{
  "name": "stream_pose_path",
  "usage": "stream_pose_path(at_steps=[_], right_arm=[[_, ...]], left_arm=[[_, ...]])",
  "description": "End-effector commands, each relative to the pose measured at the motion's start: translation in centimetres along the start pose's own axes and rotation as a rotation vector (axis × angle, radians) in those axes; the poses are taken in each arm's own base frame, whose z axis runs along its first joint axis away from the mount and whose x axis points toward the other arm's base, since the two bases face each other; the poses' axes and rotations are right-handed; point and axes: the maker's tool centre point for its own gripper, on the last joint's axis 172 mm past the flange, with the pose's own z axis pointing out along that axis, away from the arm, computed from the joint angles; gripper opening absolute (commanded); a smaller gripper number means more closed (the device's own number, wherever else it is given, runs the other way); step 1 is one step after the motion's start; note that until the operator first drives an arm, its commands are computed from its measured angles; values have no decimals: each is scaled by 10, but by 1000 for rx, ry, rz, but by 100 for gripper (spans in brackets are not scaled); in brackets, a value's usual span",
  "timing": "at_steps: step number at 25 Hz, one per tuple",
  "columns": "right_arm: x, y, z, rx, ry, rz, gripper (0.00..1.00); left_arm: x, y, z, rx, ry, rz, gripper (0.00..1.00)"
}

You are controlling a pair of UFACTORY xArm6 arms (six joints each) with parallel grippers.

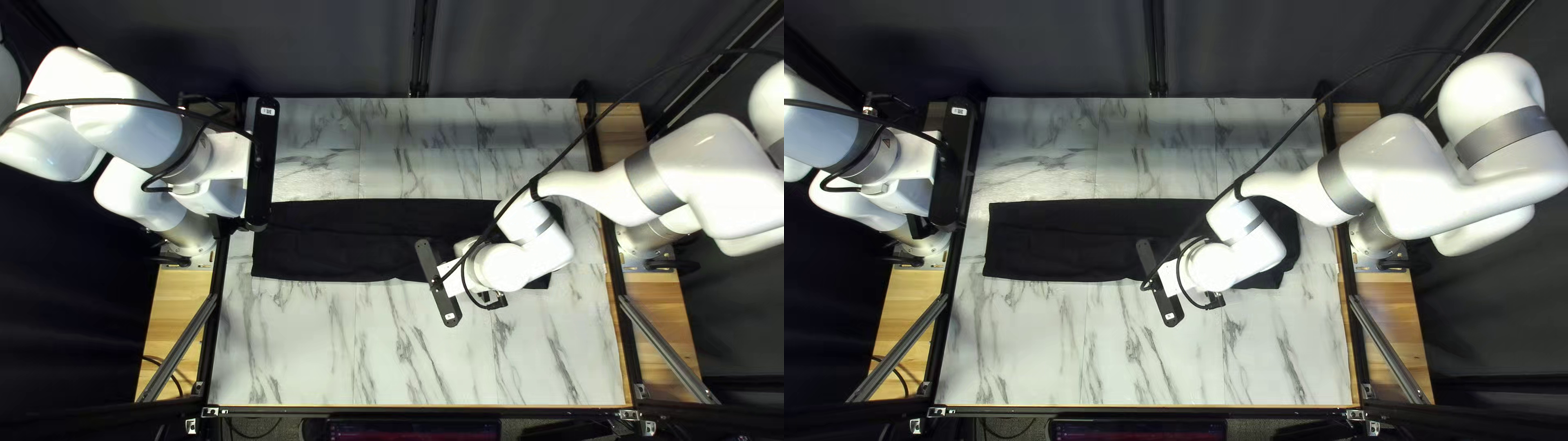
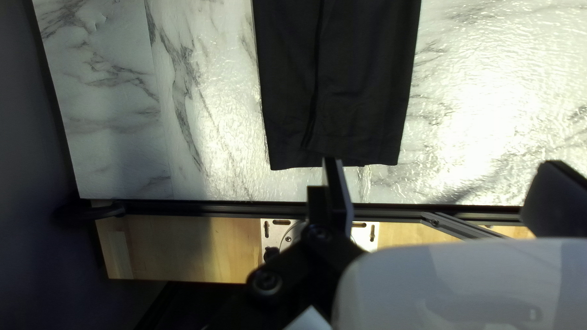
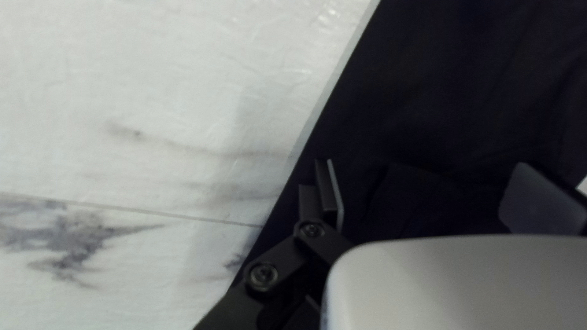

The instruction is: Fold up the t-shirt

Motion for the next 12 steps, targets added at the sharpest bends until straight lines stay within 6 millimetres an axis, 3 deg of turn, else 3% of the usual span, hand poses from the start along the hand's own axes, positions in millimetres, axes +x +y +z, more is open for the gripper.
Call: stream_pose_path(at_steps=[1,7,12], right_arm=[[-4,2,6,0,-8,12,3],[-7,1,1,3,-14,20,1],[-8,4,-18,-11,-18,23,1]], left_arm=[[0,0,0,0,0,0,100],[0,0,0,0,0,0,100],[0,0,0,0,0,0,100]])
